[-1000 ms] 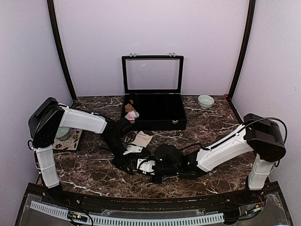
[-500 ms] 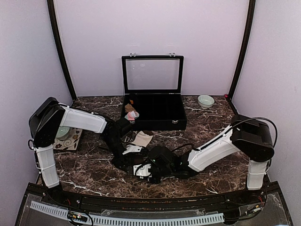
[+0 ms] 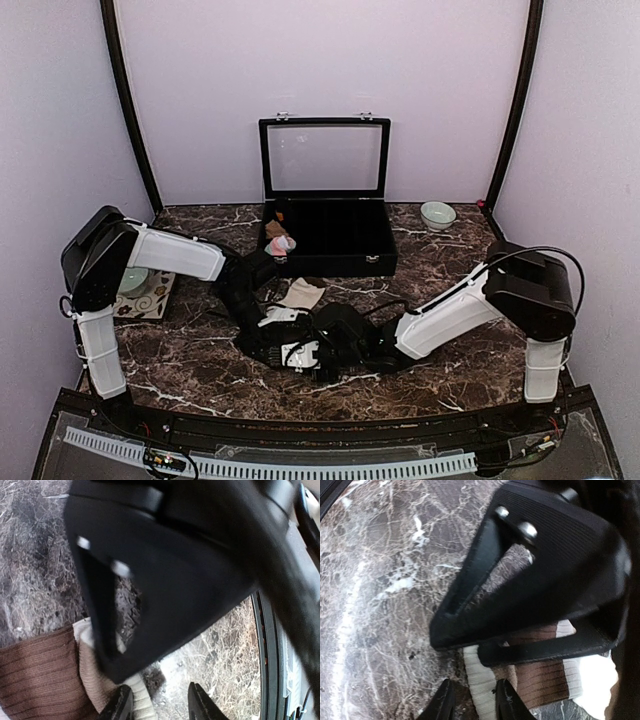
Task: Roll the socks
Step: Roll the sock at the center of the board.
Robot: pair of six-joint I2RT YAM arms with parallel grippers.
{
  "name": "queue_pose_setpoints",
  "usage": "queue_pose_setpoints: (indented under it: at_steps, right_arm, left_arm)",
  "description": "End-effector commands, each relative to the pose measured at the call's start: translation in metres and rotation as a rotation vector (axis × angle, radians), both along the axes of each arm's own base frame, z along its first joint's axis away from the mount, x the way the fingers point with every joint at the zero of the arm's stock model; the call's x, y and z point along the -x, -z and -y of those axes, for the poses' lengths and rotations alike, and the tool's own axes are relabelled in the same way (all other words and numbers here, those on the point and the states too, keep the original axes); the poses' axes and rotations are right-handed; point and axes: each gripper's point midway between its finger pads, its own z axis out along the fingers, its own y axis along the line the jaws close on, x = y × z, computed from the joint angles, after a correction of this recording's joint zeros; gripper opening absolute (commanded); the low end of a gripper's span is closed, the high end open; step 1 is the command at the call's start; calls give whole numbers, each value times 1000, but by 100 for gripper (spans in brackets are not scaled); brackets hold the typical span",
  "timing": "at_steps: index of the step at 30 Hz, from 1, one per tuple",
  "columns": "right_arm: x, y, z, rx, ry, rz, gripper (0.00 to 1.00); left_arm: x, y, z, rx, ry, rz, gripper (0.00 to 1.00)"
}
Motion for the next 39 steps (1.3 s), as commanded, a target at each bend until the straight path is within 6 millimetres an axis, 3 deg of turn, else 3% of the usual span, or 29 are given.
queue_pose_setpoints:
  at_steps: [1, 12, 22, 29, 39]
  right_arm:
    - [-29, -4, -1, -32, 64, 7, 31]
    - [-27, 29, 13, 40, 70, -69, 25]
    - [-35, 81, 44, 150, 171, -226, 24]
    - [-17, 103, 62, 209, 214, -373, 20]
    - [6, 133, 82, 290, 281, -540, 1]
  left_arm:
    - [24, 36, -43, -226, 55, -49, 41]
    - [22, 35, -39, -212, 53, -45, 42]
    - [23, 22, -38, -186, 56, -47, 43]
    - [23, 6, -36, -157, 47, -34, 43]
    - [17, -6, -43, -135, 4, 5, 44]
